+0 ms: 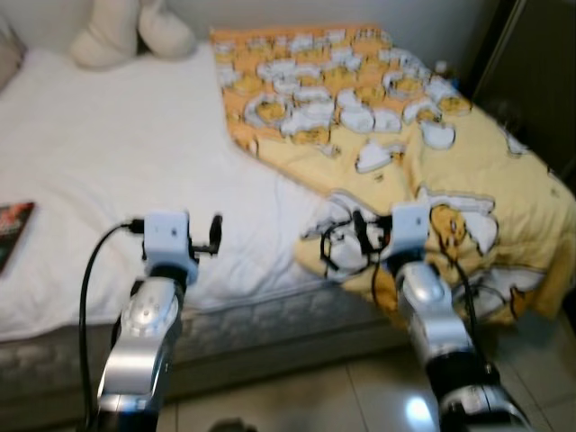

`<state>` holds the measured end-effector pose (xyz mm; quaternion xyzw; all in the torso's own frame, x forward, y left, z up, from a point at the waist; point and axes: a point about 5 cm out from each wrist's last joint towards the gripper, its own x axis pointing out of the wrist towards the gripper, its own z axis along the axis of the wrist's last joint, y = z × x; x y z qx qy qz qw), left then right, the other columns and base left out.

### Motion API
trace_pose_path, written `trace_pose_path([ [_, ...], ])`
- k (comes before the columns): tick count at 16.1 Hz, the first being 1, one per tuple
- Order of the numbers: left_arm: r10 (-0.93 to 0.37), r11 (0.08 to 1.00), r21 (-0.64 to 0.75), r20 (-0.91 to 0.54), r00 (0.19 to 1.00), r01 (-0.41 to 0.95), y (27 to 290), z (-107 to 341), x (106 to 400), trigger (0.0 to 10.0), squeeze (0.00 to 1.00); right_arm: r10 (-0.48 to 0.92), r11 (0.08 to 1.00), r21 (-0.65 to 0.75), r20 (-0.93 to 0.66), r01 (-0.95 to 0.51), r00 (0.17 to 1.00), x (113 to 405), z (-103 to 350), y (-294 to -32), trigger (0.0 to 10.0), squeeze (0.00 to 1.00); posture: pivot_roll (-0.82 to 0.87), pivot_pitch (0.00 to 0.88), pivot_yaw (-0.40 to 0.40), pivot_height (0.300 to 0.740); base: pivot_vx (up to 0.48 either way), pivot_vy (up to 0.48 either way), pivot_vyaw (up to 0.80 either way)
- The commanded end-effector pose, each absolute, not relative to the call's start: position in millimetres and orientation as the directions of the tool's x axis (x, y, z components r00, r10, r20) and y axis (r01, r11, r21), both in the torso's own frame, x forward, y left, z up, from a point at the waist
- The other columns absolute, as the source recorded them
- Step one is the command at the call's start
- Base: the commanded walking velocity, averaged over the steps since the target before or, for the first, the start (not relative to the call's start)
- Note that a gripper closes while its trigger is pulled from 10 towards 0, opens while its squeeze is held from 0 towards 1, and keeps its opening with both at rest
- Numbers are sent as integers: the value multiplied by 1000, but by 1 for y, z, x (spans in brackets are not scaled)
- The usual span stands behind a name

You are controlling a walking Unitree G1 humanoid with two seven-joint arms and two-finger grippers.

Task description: Clean up the room

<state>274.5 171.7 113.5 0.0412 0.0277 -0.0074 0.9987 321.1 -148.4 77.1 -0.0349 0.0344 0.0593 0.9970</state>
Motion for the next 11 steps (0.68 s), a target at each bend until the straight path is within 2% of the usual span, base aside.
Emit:
trace_pose_path([
  [1, -11, 995, 99, -53, 999, 16, 175, 117, 276, 10000, 0, 121, 990, -58, -79, -126, 990, 321, 77, -147, 10000, 0, 13, 0, 19, 740, 0, 458, -744],
  [2, -12, 995, 100, -64, 998, 19, 174, 115, 277, 10000, 0, 120, 990, -64, -83, -126, 989, 321, 76, -149, 10000, 0, 8, 0, 18, 740, 240, 416, -756],
  [6, -43, 989, 137, -53, 998, 50, 168, 118, 281, 10000, 0, 120, 989, -74, -78, -125, 990, 322, 76, -149, 10000, 0, 4, 0, 23, 740, 0, 0, 0],
  [8, -79, 992, 96, -47, 996, 83, 164, 119, 280, 10000, 0, 122, 990, -65, -87, -128, 989, 322, 75, -147, 10000, 0, 4, 0, 25, 740, 163, 176, 0],
  [11, -81, 987, 136, -49, 996, 87, 166, 120, 279, 10000, 0, 132, 988, -63, -90, -138, 987, 321, 74, -146, 10000, 0, 7, 0, 25, 740, 320, 358, -671],
])
